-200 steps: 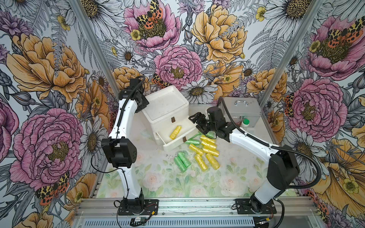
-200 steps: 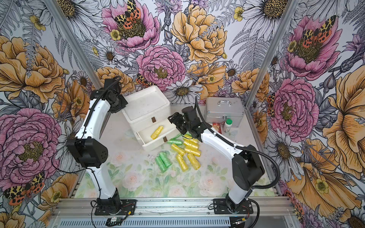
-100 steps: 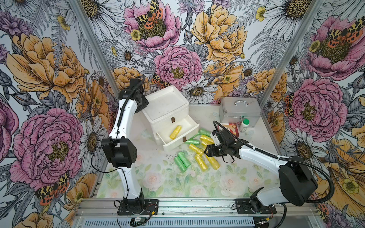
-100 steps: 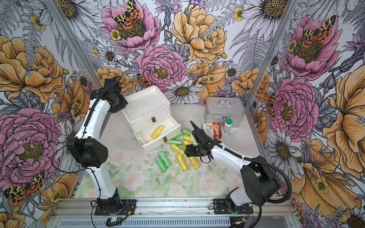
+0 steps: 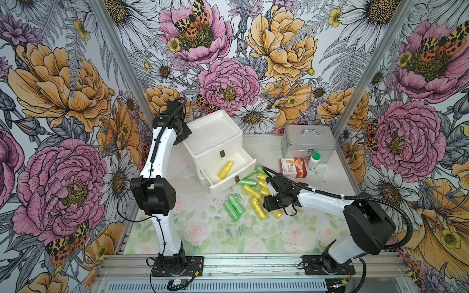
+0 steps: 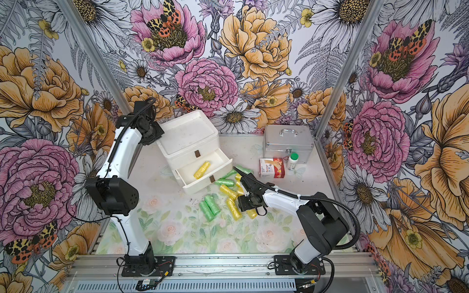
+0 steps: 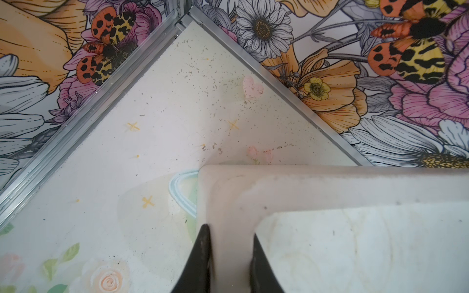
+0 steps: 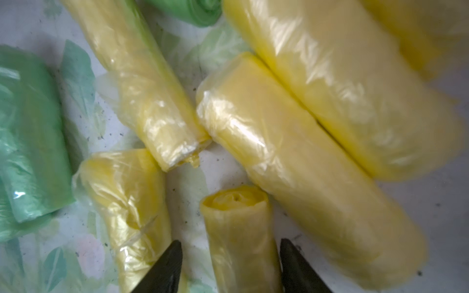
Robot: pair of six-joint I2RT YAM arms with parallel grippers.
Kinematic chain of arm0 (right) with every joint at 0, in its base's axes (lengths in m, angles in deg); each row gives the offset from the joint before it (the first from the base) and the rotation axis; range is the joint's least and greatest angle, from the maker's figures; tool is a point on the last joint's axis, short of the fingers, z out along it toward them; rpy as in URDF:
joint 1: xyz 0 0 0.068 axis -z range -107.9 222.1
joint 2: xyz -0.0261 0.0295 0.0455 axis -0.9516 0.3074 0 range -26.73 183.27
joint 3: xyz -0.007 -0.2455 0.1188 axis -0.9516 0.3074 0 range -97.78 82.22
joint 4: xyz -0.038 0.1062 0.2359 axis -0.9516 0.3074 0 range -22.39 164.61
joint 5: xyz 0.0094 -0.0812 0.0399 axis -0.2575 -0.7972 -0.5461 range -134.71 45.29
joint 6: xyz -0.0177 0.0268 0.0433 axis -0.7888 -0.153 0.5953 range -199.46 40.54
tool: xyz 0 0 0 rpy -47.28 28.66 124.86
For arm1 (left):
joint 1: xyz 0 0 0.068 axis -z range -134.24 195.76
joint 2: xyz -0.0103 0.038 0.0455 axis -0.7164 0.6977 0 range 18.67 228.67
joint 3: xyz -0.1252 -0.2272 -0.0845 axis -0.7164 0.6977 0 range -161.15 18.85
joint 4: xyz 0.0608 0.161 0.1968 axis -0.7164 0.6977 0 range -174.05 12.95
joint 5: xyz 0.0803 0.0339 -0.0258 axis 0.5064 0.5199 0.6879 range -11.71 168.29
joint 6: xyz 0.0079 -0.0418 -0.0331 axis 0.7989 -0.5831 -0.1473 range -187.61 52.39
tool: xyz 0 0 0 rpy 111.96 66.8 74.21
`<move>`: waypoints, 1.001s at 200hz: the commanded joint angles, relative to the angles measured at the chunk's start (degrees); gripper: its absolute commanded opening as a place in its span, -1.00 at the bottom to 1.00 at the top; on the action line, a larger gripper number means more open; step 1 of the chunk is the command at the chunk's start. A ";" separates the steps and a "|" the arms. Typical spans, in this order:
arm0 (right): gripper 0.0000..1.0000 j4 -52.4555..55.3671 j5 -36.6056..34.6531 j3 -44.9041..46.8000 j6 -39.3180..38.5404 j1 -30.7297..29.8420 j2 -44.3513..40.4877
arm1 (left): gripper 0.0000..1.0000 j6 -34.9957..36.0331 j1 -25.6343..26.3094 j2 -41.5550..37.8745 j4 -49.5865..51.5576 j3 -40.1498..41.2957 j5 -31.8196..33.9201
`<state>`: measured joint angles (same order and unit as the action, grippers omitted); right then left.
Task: Sort the rolls of trash bags by color and place them into the drawer
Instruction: Pick up the roll of trash bags from the center of the board, then place the roll of trash bags in the drawer.
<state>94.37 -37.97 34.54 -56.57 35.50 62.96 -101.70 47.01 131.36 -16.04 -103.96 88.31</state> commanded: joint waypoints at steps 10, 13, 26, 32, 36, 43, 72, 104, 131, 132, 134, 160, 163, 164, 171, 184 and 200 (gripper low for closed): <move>-0.02 -0.31 -2.52 0.91 -0.27 -0.49 0.35 | -1.00 -8.77 2.24 5.79 -1.92 4.24 -17.40; -0.07 -0.22 -2.64 0.84 -0.16 -0.49 0.30 | -1.00 -8.84 2.26 5.79 -1.91 4.24 -17.40; -0.26 0.05 -2.64 0.75 0.21 -0.49 -0.34 | -1.00 -8.85 2.35 5.84 -1.92 4.19 -17.46; -0.33 0.15 -2.74 0.76 0.36 -0.52 -0.70 | -1.00 -8.89 2.35 5.79 -1.95 4.15 -17.45; -0.37 0.20 -2.85 0.70 0.39 -0.49 -0.88 | -1.00 -8.89 2.39 5.79 -1.93 4.15 -17.53; -0.41 0.54 -3.00 0.47 0.53 -0.49 -1.37 | -1.00 -8.89 2.43 5.88 -1.91 4.06 -17.56; -0.52 4.15 -2.25 -2.97 1.83 -0.23 -4.38 | -1.00 -8.89 2.57 5.95 -1.96 3.80 -17.58; -0.54 6.30 1.52 -12.40 6.07 1.36 -7.63 | -1.00 -8.98 2.68 5.88 -1.91 3.73 -17.58; -0.54 6.04 1.81 -22.54 16.21 2.67 -5.47 | -1.00 -9.14 2.92 6.04 -1.93 3.46 -17.58; -0.54 6.03 1.79 -22.85 16.70 2.71 -5.26 | -1.00 -9.15 3.03 6.05 -1.92 3.45 -17.58; -0.55 6.02 1.90 -23.68 17.50 2.79 -4.95 | -1.00 -9.15 3.04 6.05 -1.96 3.45 -17.60; -0.55 2.21 4.24 -30.87 28.78 3.31 -0.01 | -1.00 -9.24 3.13 6.14 -1.94 3.15 -17.76; -0.55 1.41 4.67 -31.37 30.17 3.37 0.56 | -1.00 -9.22 3.14 6.17 -1.94 3.11 -17.76; -0.55 1.04 4.81 -31.53 30.66 3.33 0.74 | -1.00 -9.19 3.14 6.11 -1.93 3.11 -17.76; -0.54 -0.91 5.48 -32.67 34.07 3.45 2.15 | -1.00 -9.20 3.11 6.03 -1.93 3.01 -17.87; -0.53 -3.46 5.97 -34.68 40.54 3.46 5.17 | -1.00 -9.17 3.16 6.06 -1.91 2.86 -17.90; -0.52 -6.08 5.97 -36.77 47.47 3.09 8.53 | -1.00 -9.23 3.14 6.04 -1.97 2.77 -18.03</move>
<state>93.43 -33.66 0.42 -24.53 38.93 66.17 -101.74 47.30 131.25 -16.15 -103.78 88.81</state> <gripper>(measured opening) 0.238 0.193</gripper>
